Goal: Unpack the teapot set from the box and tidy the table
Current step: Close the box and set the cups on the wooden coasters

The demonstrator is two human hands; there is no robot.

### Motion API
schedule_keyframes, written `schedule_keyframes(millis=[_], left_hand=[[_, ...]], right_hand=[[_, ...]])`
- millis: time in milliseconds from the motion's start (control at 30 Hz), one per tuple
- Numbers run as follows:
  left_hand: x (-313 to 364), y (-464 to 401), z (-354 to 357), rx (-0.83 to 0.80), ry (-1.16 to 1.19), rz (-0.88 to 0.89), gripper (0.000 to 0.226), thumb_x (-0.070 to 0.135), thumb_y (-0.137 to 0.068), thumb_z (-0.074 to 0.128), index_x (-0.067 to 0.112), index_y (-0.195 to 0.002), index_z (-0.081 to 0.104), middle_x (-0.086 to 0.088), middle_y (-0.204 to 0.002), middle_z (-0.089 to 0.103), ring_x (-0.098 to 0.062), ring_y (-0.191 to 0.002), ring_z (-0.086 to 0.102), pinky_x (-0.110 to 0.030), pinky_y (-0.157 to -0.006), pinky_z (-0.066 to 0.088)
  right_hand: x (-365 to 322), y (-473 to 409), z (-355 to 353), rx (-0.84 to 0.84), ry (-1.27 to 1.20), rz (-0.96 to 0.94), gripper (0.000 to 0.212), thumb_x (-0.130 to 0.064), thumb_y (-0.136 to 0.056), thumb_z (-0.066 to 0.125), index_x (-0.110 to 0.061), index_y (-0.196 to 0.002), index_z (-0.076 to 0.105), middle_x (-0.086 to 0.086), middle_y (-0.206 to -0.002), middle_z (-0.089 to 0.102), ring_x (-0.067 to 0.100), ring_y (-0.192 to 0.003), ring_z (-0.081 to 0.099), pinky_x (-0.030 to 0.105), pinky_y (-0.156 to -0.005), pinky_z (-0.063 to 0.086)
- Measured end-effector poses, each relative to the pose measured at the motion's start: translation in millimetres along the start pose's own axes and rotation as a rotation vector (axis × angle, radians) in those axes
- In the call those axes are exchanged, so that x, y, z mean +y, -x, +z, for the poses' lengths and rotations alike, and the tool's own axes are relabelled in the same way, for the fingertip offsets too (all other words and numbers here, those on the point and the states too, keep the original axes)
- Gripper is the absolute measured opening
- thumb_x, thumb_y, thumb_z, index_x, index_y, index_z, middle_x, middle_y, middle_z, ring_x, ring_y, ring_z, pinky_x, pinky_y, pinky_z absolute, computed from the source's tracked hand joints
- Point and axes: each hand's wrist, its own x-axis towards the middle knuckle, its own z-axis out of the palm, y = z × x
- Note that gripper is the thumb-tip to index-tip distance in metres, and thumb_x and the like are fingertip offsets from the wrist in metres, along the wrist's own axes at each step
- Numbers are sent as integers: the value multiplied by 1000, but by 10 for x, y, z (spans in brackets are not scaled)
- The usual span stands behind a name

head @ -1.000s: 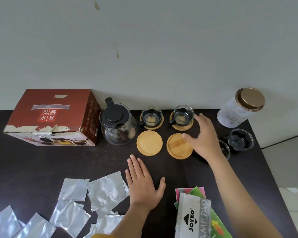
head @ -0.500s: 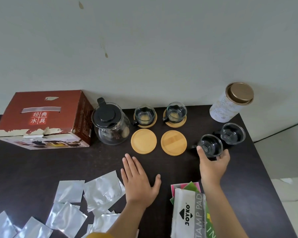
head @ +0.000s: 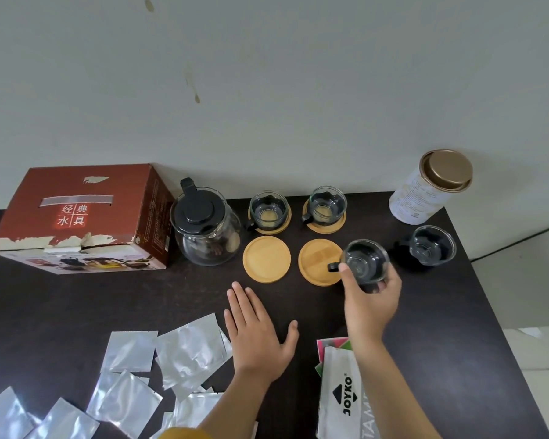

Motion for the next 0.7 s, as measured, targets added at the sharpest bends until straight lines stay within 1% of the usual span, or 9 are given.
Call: schedule_keyframes(millis=[33, 67, 100, 200, 267, 367, 533, 633, 700], left_hand=[[1, 0, -2, 1, 2, 1, 101, 68, -79, 37, -9, -143, 27, -29, -153, 13, -40, -143, 11, -49, -113, 15], [2, -1, -5, 1, 3, 3, 101, 68, -78, 37, -9, -142, 27, -29, -153, 13, -40, -143, 11, -48, -112, 12], [5, -2, -11, -3, 4, 4, 101, 68, -78, 38, -9, -142, 27, -29, -153, 13, -40, -143, 11, -48, -111, 11], [12, -8, -11, -14, 8, 9, 102, 67, -77, 41, -11, -141, 28, -30, -152, 14, -41, -143, 12, -49, -110, 13], [16, -11, -7, -21, 12, 3, 104, 69, -75, 42, -11, -141, 28, -30, -152, 15, -41, -143, 13, -50, -110, 14], [10, -14, 0, -26, 17, 1, 106, 70, -73, 42, -11, -140, 29, -30, -152, 16, -41, -143, 13, -49, -109, 14], [-3, -21, 18, -28, 19, 7, 106, 68, -70, 44, -11, -140, 31, -31, -152, 18, -42, -142, 14, -50, -109, 16], [-9, -23, 30, -32, 15, 9, 106, 67, -70, 44, -12, -139, 32, -31, -152, 18, -42, -142, 14, -50, -108, 16], [-7, -26, 31, -30, 11, 8, 106, 68, -70, 44, -12, -139, 32, -31, -151, 18, -42, -142, 14, -51, -108, 17]], right_hand=[[-8, 63, 68, -57, 6, -17, 72, -21, -66, 86, -21, -128, 50, -8, -122, 57, -1, -108, 56, 12, -90, 43], [-16, 125, 139, -119, 15, -32, 72, -21, -65, 87, -21, -127, 50, -9, -120, 57, -2, -107, 56, 9, -85, 43], [-12, 182, 221, -177, 30, -50, 72, -24, -63, 87, -22, -125, 51, -8, -119, 57, 0, -106, 57, 10, -83, 44], [8, 320, 470, -332, 114, -113, 68, -34, -57, 87, -26, -116, 54, -7, -113, 59, 7, -104, 59, 25, -85, 52], [0, 384, 625, -396, 159, -143, 66, -35, -55, 87, -25, -111, 54, -7, -109, 59, 8, -102, 58, 29, -85, 53], [-4, 430, 806, -432, 203, -165, 69, -34, -52, 89, -21, -110, 53, -6, -107, 57, 9, -100, 57, 24, -83, 52], [-7, 466, 949, -427, 262, -207, 66, -37, -53, 89, -18, -107, 56, -6, -103, 57, 6, -96, 53, 14, -78, 46], [-2, 475, 959, -434, 284, -218, 68, -44, -53, 86, -17, -108, 56, -6, -104, 57, 6, -97, 52, 20, -80, 48], [-2, 478, 932, -456, 291, -207, 78, -47, -54, 85, -15, -118, 53, -6, -112, 55, 7, -104, 50, 24, -88, 48]])
